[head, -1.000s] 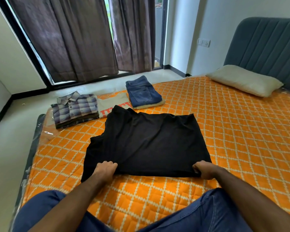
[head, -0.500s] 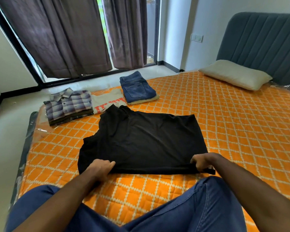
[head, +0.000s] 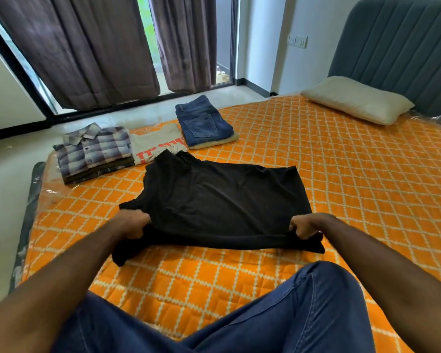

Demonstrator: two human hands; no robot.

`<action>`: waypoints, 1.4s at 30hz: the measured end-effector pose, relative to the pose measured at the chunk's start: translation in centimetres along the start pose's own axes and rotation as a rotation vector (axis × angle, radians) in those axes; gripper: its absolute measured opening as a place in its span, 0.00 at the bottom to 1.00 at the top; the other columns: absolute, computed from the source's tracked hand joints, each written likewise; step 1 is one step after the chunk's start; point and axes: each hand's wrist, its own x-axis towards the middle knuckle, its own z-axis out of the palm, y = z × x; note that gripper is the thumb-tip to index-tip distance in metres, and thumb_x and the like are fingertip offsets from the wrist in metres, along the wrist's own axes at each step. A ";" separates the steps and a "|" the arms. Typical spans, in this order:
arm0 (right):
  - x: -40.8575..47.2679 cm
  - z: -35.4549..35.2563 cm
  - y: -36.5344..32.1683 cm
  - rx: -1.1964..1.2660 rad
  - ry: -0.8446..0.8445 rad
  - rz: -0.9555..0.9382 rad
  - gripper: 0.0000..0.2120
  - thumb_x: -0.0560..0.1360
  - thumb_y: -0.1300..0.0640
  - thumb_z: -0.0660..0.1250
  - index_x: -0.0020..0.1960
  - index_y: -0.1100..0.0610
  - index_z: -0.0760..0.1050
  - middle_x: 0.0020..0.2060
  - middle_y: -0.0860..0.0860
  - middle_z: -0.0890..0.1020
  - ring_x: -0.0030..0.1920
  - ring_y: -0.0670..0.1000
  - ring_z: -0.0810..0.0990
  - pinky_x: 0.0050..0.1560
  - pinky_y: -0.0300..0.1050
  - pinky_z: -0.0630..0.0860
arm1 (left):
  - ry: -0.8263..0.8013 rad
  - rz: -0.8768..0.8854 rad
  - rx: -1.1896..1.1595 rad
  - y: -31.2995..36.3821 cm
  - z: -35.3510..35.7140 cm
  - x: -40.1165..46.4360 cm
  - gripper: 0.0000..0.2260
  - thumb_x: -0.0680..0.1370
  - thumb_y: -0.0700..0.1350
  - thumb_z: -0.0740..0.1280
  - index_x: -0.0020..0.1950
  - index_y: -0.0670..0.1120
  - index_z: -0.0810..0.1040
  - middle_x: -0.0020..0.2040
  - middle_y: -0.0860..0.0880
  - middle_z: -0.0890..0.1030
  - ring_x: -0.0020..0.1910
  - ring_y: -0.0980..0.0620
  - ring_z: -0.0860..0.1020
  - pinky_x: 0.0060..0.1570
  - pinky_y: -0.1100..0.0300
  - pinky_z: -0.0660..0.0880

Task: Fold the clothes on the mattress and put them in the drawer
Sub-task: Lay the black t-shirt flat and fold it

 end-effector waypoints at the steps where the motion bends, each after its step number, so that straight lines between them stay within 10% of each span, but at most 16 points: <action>1: 0.2 -0.6 0.4 0.010 -0.002 -0.017 0.21 0.74 0.72 0.55 0.56 0.56 0.79 0.42 0.50 0.79 0.39 0.50 0.76 0.33 0.37 0.73 | -0.014 -0.002 0.026 -0.4 -1.6 0.5 0.18 0.76 0.41 0.62 0.65 0.52 0.76 0.59 0.48 0.80 0.57 0.47 0.80 0.49 0.54 0.79; 4: 1.4 -2.7 2.1 0.030 0.045 -0.055 0.28 0.73 0.74 0.53 0.66 0.58 0.79 0.55 0.53 0.80 0.51 0.53 0.77 0.46 0.44 0.74 | 0.012 -0.017 0.095 -1.5 -6.3 2.4 0.18 0.77 0.40 0.63 0.65 0.51 0.74 0.61 0.48 0.78 0.58 0.46 0.79 0.48 0.55 0.77; 8: 4.2 -5.3 4.1 0.096 0.181 -0.037 0.26 0.73 0.73 0.55 0.59 0.50 0.77 0.54 0.54 0.78 0.55 0.55 0.77 0.41 0.44 0.73 | 0.251 -0.018 0.255 -1.6 -9.8 6.9 0.14 0.78 0.41 0.63 0.62 0.53 0.76 0.60 0.51 0.80 0.61 0.50 0.79 0.58 0.54 0.72; 14: 9.3 -3.7 5.0 0.225 0.334 0.029 0.14 0.74 0.66 0.62 0.56 0.51 0.73 0.57 0.55 0.78 0.55 0.57 0.78 0.49 0.50 0.78 | 0.641 0.030 0.328 1.2 -6.4 12.2 0.28 0.72 0.45 0.71 0.72 0.47 0.71 0.69 0.44 0.71 0.68 0.41 0.69 0.68 0.36 0.61; 21: 10.4 -2.9 4.5 0.065 0.434 0.133 0.12 0.75 0.62 0.67 0.56 0.52 0.70 0.55 0.53 0.77 0.53 0.56 0.78 0.51 0.54 0.78 | 0.417 0.139 0.312 4.2 2.1 13.2 0.33 0.78 0.47 0.65 0.81 0.48 0.57 0.81 0.46 0.57 0.78 0.42 0.58 0.74 0.41 0.54; 27: 11.3 -1.5 -2.0 0.051 0.605 -0.147 0.19 0.75 0.59 0.67 0.66 0.50 0.70 0.61 0.51 0.73 0.61 0.55 0.72 0.63 0.55 0.73 | 0.536 -0.017 -0.016 1.3 4.6 10.3 0.28 0.72 0.47 0.73 0.71 0.46 0.73 0.72 0.44 0.72 0.69 0.40 0.69 0.62 0.37 0.67; 34: 13.9 -4.5 -14.8 0.186 0.521 -0.288 0.19 0.78 0.56 0.64 0.69 0.49 0.70 0.65 0.51 0.72 0.66 0.55 0.71 0.67 0.56 0.70 | 0.438 -0.259 -0.523 -4.0 6.8 6.9 0.38 0.73 0.66 0.71 0.75 0.46 0.65 0.72 0.44 0.68 0.68 0.39 0.70 0.60 0.40 0.68; 42: 17.3 -10.6 -29.8 0.534 0.474 -0.413 0.27 0.78 0.58 0.69 0.75 0.57 0.66 0.68 0.56 0.73 0.67 0.55 0.74 0.66 0.46 0.72 | 0.329 -0.026 -1.032 -7.3 8.8 7.8 0.25 0.73 0.53 0.70 0.66 0.46 0.69 0.59 0.48 0.77 0.56 0.49 0.78 0.47 0.56 0.75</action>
